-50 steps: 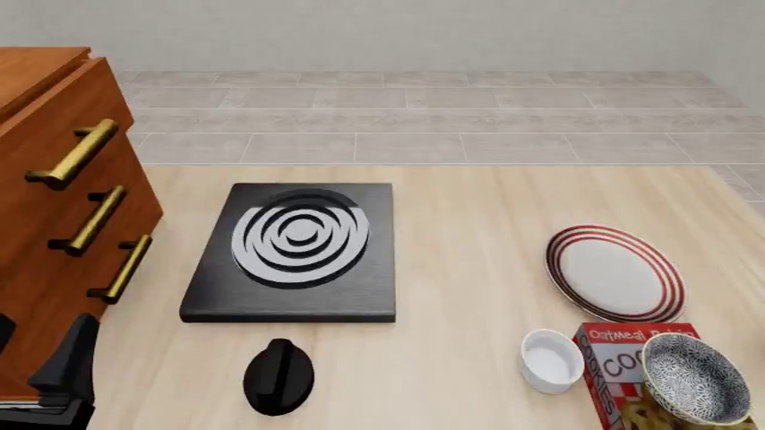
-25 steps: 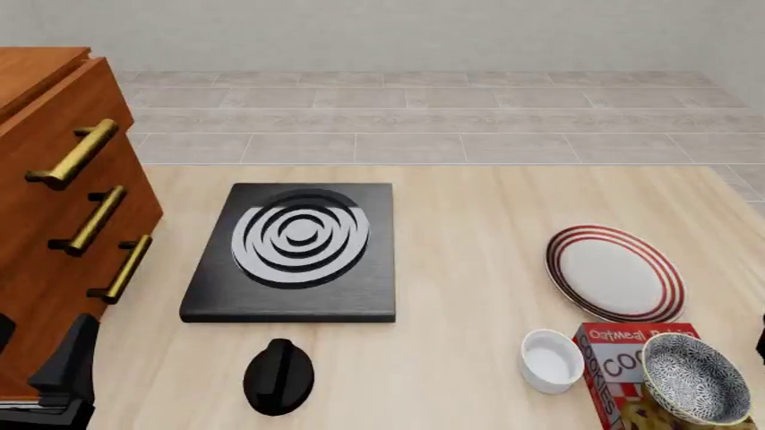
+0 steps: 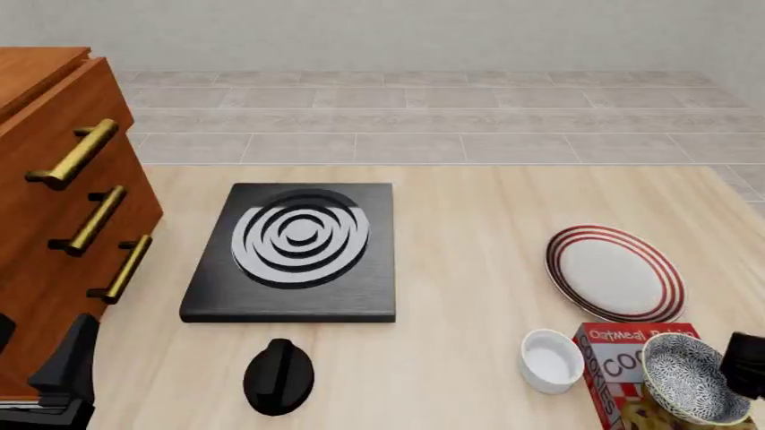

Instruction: Pick the akita bowl on the cookies box and place it on the plate.

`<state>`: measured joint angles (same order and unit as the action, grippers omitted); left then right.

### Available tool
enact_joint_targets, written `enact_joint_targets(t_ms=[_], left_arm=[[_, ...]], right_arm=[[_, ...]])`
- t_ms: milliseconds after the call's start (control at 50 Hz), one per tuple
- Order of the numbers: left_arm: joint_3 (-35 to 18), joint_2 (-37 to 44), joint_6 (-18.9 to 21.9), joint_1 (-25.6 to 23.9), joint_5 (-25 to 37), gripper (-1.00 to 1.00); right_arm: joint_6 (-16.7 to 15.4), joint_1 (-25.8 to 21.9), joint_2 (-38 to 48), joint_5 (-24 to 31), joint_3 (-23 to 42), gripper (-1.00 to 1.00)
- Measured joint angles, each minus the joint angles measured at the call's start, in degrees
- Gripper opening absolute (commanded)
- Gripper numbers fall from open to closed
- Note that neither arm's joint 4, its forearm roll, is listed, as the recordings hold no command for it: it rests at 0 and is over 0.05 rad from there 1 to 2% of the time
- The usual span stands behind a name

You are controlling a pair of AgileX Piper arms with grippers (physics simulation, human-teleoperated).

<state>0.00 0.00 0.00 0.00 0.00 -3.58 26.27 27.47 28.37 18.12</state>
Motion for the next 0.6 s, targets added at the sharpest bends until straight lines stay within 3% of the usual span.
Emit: enact_joint_targets(t_ms=[600], left_arm=[[0.0,0.0,0.0,0.0,0.0,1.00]], right_arm=[[1.2,-0.1,5.9,-8.8,-6.6,1.00]])
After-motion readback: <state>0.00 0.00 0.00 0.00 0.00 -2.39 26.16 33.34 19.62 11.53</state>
